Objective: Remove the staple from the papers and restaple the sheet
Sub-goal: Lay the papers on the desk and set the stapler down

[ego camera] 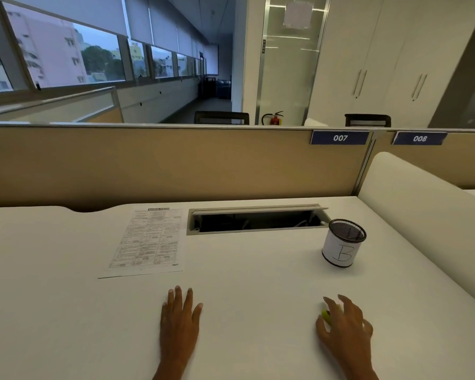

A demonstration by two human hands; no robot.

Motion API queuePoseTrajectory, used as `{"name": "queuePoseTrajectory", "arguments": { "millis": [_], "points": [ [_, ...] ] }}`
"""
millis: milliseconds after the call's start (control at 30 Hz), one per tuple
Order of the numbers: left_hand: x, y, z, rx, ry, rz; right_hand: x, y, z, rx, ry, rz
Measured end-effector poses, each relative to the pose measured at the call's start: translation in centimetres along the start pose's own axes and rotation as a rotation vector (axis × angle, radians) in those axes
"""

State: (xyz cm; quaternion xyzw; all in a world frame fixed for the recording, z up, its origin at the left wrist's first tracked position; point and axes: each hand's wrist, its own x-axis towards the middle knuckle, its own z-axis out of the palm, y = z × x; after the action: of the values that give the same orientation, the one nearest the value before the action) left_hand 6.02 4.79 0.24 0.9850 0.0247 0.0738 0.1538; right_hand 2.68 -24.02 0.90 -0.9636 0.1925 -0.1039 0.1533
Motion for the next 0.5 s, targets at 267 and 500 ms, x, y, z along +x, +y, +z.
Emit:
{"name": "queuePoseTrajectory", "arguments": {
  "millis": [267,500],
  "points": [
    [0.1,-0.6,-0.3,0.078,0.017,0.01,0.4,0.9,-0.6,0.019,-0.128,-0.029],
    [1.8,-1.7,-1.6,0.122,0.061,0.034,1.6,-4.7,1.6,0.118,-0.139,-0.163]
  ]
}}
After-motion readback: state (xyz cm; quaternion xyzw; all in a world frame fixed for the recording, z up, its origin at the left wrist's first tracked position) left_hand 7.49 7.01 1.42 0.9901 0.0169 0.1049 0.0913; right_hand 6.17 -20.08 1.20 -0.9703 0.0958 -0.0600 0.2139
